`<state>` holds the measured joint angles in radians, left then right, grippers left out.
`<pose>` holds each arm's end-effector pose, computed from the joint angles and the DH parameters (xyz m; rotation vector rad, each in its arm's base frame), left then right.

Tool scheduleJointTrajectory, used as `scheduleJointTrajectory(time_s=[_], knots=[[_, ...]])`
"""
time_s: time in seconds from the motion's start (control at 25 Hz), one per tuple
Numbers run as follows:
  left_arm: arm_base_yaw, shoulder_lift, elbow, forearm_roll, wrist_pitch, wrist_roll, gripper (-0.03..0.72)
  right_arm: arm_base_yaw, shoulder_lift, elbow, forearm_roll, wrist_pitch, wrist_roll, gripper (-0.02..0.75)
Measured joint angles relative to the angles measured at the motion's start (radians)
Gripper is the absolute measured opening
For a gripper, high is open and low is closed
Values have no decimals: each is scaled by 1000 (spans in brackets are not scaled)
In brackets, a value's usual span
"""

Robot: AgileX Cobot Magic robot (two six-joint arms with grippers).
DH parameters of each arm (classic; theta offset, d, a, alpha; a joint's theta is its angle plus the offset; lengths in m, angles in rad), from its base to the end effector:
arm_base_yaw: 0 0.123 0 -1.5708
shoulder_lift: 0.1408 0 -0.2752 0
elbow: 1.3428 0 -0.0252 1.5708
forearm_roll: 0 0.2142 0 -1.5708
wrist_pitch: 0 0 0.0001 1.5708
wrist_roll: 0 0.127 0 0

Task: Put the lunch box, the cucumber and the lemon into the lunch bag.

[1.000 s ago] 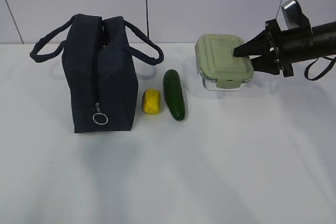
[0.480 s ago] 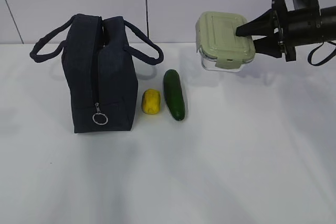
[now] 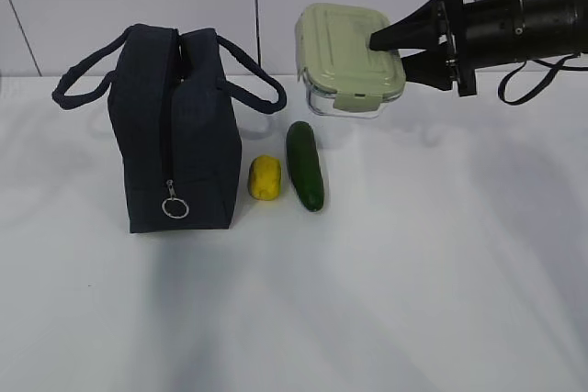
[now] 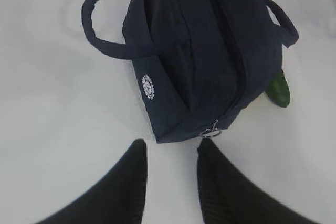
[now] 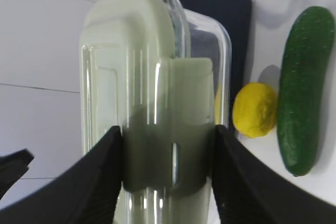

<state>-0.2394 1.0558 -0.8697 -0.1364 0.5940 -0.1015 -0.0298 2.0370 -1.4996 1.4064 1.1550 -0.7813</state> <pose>0.2044 -0.0599 0.3025 0.0690 2.2769 -0.3267 0.4019 0.1027 0.2391 -0.0760 2.2381 1.5064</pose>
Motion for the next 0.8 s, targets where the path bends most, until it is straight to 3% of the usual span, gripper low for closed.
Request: scheduleJointTrajectory(time_s=[0.4, 0.8], knots=[[0, 419, -318, -25, 45, 0, 236, 81, 0, 1, 93, 0, 0, 385], [2, 694, -640, -86, 254, 0, 239, 84, 0, 1, 157, 0, 0, 385]])
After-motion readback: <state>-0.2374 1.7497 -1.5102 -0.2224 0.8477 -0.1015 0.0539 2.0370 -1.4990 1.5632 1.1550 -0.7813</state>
